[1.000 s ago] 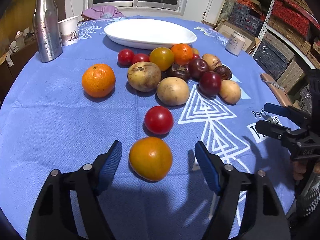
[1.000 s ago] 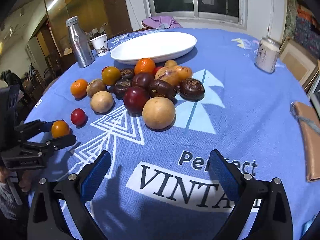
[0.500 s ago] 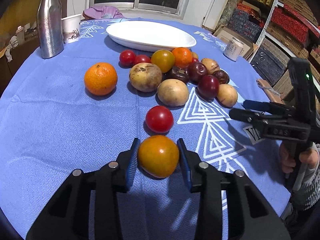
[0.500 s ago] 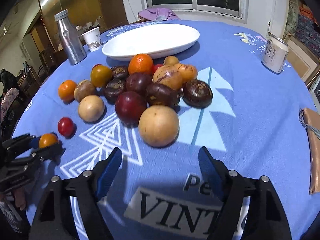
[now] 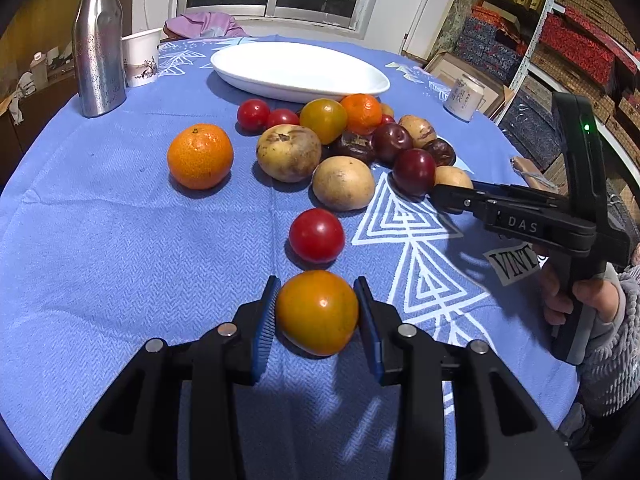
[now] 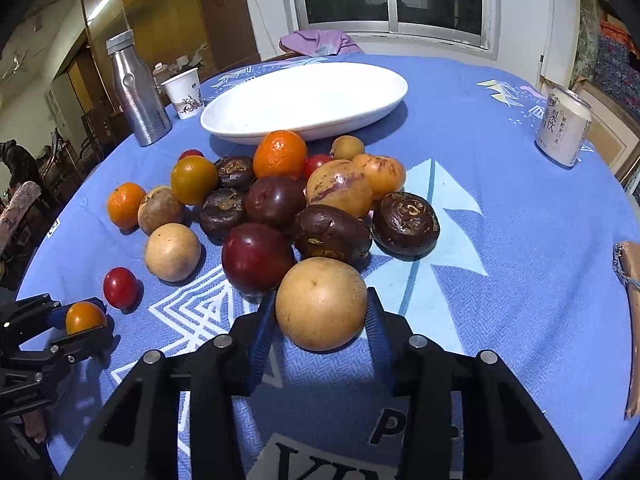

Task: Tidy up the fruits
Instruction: 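Carry both fruits over the white plate and open both grippers to drop them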

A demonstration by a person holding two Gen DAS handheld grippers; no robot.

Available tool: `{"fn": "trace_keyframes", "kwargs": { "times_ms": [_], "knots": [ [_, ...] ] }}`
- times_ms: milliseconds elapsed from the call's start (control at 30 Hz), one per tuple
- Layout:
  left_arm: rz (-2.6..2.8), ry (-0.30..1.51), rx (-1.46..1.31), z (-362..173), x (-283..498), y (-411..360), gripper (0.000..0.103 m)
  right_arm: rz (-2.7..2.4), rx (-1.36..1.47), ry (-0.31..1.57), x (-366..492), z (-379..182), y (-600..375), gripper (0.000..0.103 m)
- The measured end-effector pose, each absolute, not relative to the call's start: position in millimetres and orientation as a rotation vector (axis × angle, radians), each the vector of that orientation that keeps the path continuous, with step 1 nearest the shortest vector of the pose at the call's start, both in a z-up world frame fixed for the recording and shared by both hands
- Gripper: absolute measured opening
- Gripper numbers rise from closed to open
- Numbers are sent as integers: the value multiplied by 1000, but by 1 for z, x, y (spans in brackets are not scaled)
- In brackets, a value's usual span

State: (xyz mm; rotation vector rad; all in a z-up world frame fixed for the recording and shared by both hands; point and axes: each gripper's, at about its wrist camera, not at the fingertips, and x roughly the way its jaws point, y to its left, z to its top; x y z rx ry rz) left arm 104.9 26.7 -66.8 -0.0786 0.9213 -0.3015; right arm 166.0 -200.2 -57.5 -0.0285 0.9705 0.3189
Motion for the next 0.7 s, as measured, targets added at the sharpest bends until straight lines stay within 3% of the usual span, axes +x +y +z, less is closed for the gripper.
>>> {"fn": "trace_keyframes", "kwargs": {
  "times_ms": [267,400,700],
  "knots": [
    [-286,905,-80,-60,95,32,36,351,102,946,158,-49,-221,44],
    [-275,854,-66,-29,109,34,36,360,113,880,152,-20,-226,44],
    [-221,727,-60,49,233,18,37,336,134,761,235,56,-214,44]
  ]
}}
